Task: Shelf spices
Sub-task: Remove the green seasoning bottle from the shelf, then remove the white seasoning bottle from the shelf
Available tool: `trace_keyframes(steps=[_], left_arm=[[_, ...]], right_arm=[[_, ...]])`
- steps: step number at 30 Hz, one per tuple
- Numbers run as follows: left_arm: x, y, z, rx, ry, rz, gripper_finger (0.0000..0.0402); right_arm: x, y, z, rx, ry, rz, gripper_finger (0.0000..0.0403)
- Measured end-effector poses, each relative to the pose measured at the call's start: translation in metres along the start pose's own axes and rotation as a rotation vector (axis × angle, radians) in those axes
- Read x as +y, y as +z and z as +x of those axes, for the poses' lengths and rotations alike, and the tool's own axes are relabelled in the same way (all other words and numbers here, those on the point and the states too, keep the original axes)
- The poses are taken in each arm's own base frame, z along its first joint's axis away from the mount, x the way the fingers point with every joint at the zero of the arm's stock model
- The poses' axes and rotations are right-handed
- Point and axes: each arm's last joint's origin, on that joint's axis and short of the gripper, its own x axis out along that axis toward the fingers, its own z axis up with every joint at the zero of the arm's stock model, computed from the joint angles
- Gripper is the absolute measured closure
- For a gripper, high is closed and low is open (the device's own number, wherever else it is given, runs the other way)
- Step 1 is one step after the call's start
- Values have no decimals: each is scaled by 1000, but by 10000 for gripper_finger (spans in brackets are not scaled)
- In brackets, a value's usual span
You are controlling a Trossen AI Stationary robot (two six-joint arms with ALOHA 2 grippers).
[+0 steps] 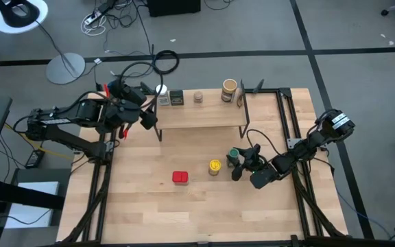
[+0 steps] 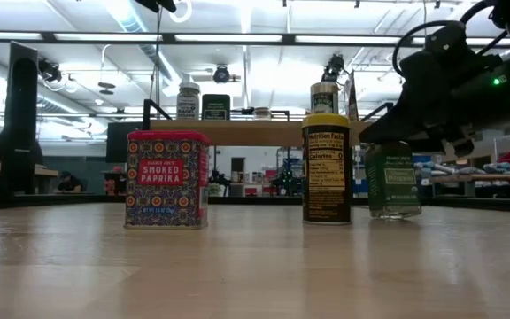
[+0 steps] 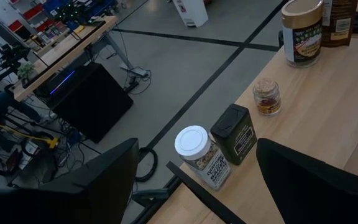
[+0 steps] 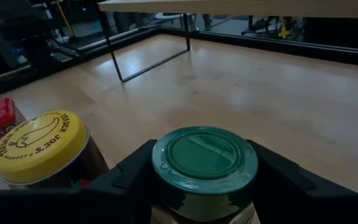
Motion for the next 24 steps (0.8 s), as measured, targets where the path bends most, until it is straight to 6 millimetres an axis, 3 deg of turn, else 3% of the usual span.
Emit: trace_keyframes(steps=[4, 10, 13, 24], left_arm=[[0, 0, 0, 0, 0, 0, 71], [0, 0, 0, 0, 0, 0, 71], [0, 0, 0, 0, 0, 0, 71], [0, 0, 0, 0, 0, -3, 71]], right_arm=[[0, 0, 0, 0, 2, -15, 196], [5, 5, 0, -13, 46, -14, 112], [9, 9, -1, -37, 69, -8, 89], [24, 41, -6, -226, 107, -84, 98]])
